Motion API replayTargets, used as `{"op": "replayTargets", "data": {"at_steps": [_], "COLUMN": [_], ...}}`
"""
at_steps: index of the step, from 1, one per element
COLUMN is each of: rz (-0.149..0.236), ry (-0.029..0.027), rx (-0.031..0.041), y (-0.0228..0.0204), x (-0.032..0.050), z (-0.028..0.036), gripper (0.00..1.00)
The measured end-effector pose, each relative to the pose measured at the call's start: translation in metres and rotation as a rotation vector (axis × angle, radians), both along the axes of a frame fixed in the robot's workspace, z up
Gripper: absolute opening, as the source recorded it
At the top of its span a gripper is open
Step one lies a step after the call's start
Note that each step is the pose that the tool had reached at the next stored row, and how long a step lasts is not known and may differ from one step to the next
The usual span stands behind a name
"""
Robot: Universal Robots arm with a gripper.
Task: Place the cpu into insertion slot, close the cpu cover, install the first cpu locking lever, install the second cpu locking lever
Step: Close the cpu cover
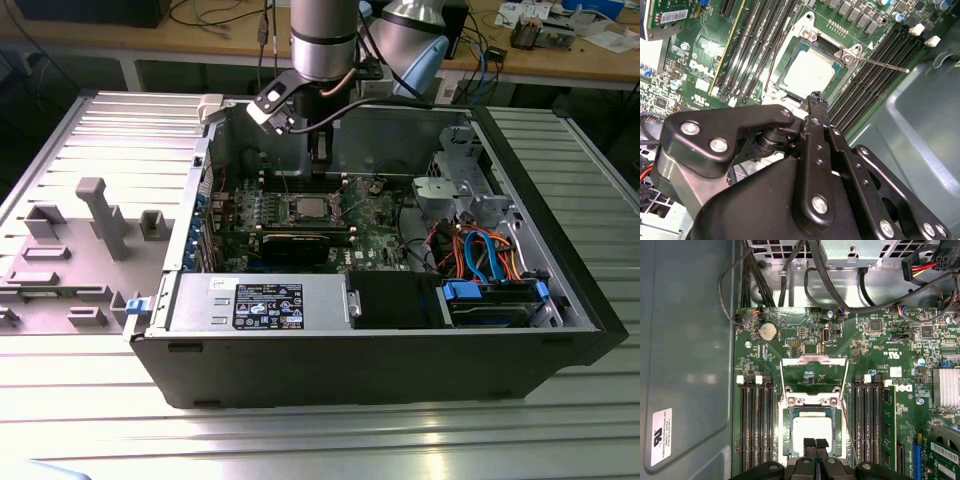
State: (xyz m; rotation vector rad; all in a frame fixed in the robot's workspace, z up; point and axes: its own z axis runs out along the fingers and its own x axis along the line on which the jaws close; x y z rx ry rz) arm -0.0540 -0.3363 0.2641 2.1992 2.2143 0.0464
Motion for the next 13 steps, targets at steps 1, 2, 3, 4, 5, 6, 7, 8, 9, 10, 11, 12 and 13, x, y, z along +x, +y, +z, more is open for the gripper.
{"op": "replayTargets", "data": {"at_steps": [1, 2, 3, 4, 5, 6, 7, 8, 9, 10, 11, 12, 13], "rz": [0.0, 0.0, 0.0, 0.0, 0.0, 0.0, 0.0, 0.0, 0.0, 0.0, 0.0, 0.0, 0.0], "ry": [-0.0001, -0.0003, 0.0, 0.0, 0.0, 0.0, -0.0001, -0.0001, 0.0, -0.0001, -0.0001, -0.0001, -0.0001], "rx": [0.0001, 0.0005, 0.0, 0.0, 0.0, 0.0, 0.0, 0.0001, 0.0001, 0.0001, 0.0001, 0.0002, 0.0001], "y": [0.0, 0.0, 0.0, 0.0, 0.0, 0.0, 0.0, 0.0, 0.0, 0.0, 0.0, 0.0, 0.0], "x": [0.0, 0.0, 0.0, 0.0, 0.0, 0.0, 0.0, 0.0, 0.0, 0.0, 0.0, 0.0, 0.0], "z": [0.0006, 0.0008, 0.0017, 0.0022, 0.0026, 0.0031, 0.0036, 0.004, 0.0045, 0.0052, 0.0055, 0.0059, 0.0064], "gripper": [0.11, 0.11, 0.11, 0.11, 0.11, 0.11, 0.11, 0.11, 0.11, 0.11, 0.11, 0.11, 0.11]}}
